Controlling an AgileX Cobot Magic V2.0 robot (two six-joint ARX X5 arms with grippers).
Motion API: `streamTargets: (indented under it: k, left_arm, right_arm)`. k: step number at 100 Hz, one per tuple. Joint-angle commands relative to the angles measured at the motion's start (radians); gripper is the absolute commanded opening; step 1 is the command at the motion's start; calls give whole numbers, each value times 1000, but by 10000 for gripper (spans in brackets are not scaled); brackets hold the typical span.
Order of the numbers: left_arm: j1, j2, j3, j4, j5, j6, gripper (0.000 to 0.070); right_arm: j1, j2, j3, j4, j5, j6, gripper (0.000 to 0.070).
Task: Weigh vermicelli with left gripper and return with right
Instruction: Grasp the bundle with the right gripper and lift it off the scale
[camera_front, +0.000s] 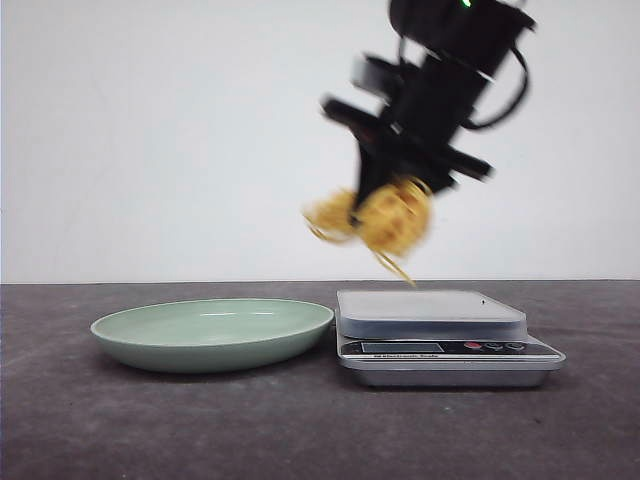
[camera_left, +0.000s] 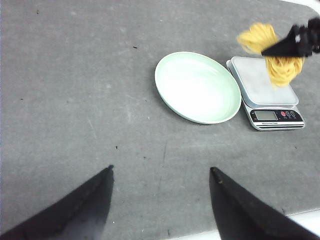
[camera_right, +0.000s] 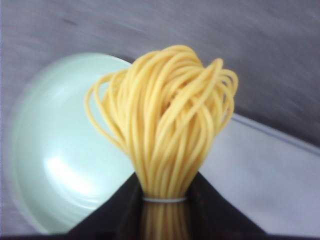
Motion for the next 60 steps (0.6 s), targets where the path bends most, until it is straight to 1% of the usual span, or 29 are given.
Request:
streamTargets:
  k: [1,31,60]
  left_arm:
    - [-8,-1,13,10,-7,3,348]
    - [-8,-1,13,12,-7,3,348]
    - [-8,-1,13,12,-7,2,348]
  right_arm:
    - [35,16,42,8,-19,12,4]
    - [166,31,63,113,-16,75,4]
    - [193,146,63,172,-21,102,4]
